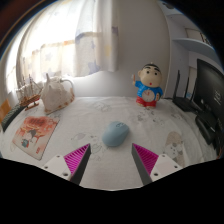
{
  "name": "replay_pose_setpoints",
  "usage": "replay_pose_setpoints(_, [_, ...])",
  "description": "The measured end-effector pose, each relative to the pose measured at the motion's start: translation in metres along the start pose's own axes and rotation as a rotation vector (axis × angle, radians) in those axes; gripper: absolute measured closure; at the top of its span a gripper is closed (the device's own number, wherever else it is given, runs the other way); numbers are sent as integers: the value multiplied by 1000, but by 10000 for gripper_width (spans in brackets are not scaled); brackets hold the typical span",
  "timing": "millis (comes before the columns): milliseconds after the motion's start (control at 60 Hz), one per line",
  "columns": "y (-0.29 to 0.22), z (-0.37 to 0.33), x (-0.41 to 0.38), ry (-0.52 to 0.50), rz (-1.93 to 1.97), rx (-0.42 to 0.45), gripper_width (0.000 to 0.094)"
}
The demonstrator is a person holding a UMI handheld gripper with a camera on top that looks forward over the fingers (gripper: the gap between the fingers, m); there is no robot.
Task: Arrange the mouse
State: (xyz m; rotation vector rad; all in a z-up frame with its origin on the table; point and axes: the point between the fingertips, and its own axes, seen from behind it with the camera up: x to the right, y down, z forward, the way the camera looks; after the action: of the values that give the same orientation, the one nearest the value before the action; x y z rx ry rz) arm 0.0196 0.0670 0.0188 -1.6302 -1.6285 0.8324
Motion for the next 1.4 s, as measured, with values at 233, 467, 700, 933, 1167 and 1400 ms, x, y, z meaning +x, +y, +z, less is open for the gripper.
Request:
replay_pose_setpoints(233, [-3,56,4,28,21,-27,80])
replay_pose_setpoints(467, [-22,91,-3,25,19,-31,76])
replay_pose_setpoints(700, [-35,111,-8,24,23,-34,96])
replay_pose_setpoints(933, [-40,118,-17,-3,-15,-23,348])
replay_pose_setpoints(1167, [-66,103,-30,14,-58,-28,558])
replay_pose_setpoints(1400, [-126,36,-144,-104,55,6,561])
